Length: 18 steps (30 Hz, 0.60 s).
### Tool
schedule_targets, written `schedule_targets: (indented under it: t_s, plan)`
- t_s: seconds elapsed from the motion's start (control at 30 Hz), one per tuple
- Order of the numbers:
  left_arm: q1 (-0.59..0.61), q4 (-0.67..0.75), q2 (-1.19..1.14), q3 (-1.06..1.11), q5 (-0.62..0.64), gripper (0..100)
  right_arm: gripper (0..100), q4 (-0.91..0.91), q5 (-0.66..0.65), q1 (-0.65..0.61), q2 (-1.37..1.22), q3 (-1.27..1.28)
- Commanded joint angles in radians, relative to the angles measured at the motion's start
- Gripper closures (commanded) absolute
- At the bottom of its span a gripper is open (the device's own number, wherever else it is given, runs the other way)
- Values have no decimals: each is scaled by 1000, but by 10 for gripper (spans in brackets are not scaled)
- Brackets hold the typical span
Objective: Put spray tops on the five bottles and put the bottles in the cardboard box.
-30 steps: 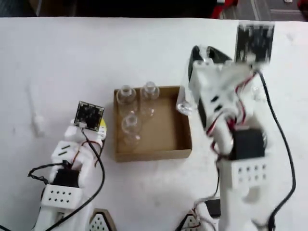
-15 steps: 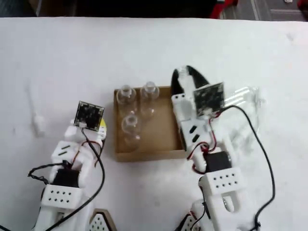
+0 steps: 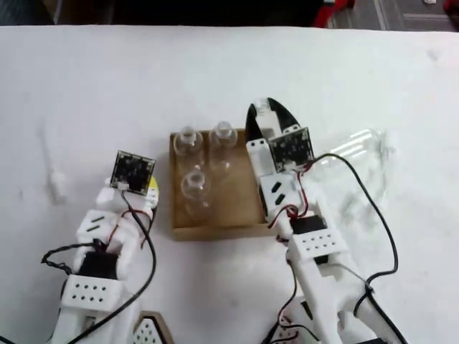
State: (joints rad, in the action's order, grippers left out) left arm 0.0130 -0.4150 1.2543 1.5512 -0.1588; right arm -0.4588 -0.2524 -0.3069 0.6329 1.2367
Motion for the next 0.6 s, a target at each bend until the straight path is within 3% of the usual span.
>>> schedule_targets:
  t_s: [0.0, 0.23, 0.4, 0.57]
  plan:
    - [-8, 26, -1, -8, -9, 968, 983, -30, -8, -24, 7, -5]
    - [-12, 26, -1, -8, -12, 968, 983, -31, 0, -27, 2, 9]
    - [-12, 26, -1, -8, -11, 968, 983, -33, 149, -25, -74, -12]
    - [-12, 26, -1, -8, -9, 968, 983, -33, 161, -21, -170, -58]
